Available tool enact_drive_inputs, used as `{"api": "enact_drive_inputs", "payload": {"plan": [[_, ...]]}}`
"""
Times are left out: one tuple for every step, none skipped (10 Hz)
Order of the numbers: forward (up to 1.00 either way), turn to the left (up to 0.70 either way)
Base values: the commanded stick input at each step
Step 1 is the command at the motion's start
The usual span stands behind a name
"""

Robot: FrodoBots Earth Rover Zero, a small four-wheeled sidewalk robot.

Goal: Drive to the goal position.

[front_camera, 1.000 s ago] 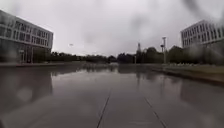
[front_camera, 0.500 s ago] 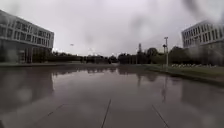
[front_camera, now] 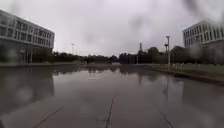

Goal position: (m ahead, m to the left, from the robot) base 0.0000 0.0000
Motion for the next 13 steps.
{"api": "enact_drive_inputs", "payload": {"plan": [[0.59,0.00],[0.70,0.00],[0.70,0.00],[0.70,0.00],[0.70,0.00],[0.70,0.00],[0.70,0.00],[0.70,0.00],[0.70,0.00],[0.70,0.00],[0.70,0.00],[0.70,0.00],[0.70,0.00]]}}
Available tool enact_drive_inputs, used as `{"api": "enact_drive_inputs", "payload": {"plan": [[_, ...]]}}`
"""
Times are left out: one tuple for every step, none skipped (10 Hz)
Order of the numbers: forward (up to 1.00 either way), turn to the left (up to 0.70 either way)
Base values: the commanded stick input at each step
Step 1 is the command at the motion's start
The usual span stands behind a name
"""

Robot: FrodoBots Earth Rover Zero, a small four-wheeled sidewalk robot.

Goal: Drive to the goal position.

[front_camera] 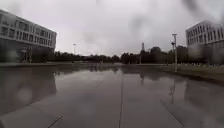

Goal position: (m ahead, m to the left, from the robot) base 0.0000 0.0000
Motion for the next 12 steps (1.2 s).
{"api": "enact_drive_inputs", "payload": {"plan": [[0.70,0.00],[0.70,0.00],[0.70,0.00],[0.70,0.00],[0.70,0.00],[0.70,0.00],[0.70,0.00],[0.70,0.00],[0.70,0.00],[0.70,0.00],[0.70,0.00],[0.70,0.00]]}}
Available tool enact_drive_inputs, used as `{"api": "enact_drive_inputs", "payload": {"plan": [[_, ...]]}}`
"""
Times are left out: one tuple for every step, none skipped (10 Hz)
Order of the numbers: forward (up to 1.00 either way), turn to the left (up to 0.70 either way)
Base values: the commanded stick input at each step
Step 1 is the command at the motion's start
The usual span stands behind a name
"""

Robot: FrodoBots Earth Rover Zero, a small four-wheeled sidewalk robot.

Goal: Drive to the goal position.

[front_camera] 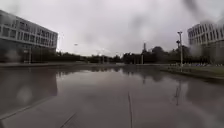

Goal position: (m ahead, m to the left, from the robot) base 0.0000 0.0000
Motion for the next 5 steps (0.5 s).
{"api": "enact_drive_inputs", "payload": {"plan": [[0.70,0.00],[0.70,0.00],[0.70,0.00],[0.70,0.00],[0.70,0.00]]}}
